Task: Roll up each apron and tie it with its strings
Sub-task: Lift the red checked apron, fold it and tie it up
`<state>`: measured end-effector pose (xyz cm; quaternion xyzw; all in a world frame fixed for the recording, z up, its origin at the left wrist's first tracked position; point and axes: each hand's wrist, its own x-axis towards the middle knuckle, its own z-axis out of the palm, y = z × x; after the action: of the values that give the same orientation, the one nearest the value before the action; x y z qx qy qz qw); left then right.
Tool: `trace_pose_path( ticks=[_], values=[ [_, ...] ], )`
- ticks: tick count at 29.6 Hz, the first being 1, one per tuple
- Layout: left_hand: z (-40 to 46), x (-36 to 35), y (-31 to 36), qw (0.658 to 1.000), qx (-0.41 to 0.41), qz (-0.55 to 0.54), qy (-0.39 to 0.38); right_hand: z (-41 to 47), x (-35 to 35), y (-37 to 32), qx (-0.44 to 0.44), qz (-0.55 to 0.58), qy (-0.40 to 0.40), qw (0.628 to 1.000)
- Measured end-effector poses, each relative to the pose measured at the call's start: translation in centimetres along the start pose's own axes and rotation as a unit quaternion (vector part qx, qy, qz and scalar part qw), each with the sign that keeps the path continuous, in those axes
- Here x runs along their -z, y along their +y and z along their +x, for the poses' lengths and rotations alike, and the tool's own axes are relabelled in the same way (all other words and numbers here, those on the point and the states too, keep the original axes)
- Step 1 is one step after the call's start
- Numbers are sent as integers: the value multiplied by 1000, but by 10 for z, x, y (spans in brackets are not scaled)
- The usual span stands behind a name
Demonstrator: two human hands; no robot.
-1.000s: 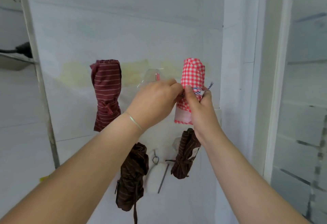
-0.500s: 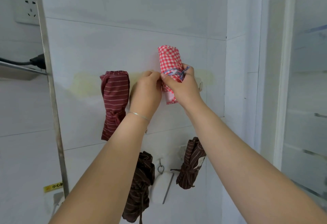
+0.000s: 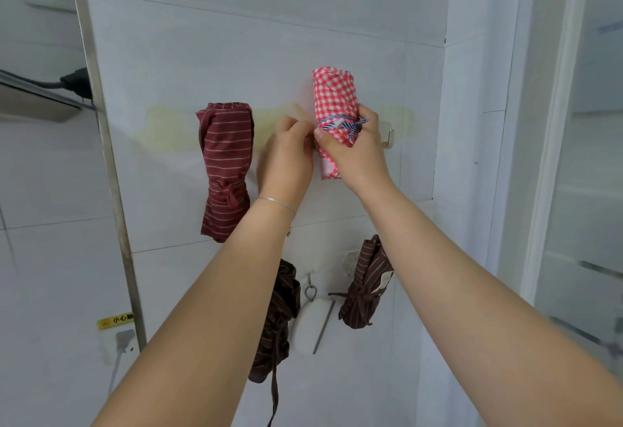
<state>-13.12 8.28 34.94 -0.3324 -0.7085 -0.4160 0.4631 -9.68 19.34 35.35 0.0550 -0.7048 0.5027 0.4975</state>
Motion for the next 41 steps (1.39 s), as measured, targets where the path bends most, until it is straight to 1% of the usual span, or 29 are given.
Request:
trace_pose_path(
  ticks=[3,7,12,15,17,20,24,27,30,32,34,36,39,41],
  values=[
    [-3,1,-1,1000,-4,-17,2,-12,0,3,38,-16,20,999],
    [-7,5,1,1000,-7,-9,1,-25,3,5,113,-65,18,991],
    [-14,10,2,998,-24,49,-12,-34,4,5,122,-88,25,988],
    [-19,12,1,996,-20,85,-21,-41,2,8,123,-76,37,989],
    [-21,13,2,996,-10,86,-32,-45,2,10,113,-59,48,991],
    [-30,15,6,996,-2,70,-50,-53,-1,13,94,-24,43,994],
    [-44,17,12,997,15,56,-46,-66,3,11,25,37,28,999],
    [-57,15,18,999,42,28,13,-75,9,11,-32,46,2,998],
    [-72,11,27,997,19,-9,79,-85,15,9,-90,65,-20,994],
    [-87,7,34,994,-1,-64,91,-93,25,11,-126,67,-18,990],
    [-104,3,41,989,-4,-129,71,-103,40,13,-141,85,-2,986],
    [-127,-2,49,985,19,-171,21,-117,58,17,-151,102,27,983],
    [-168,-13,59,972,61,-213,-83,-147,82,39,-197,91,44,975],
    [-199,-23,57,960,71,-212,-166,-172,94,65,-239,68,40,968]
  ],
)
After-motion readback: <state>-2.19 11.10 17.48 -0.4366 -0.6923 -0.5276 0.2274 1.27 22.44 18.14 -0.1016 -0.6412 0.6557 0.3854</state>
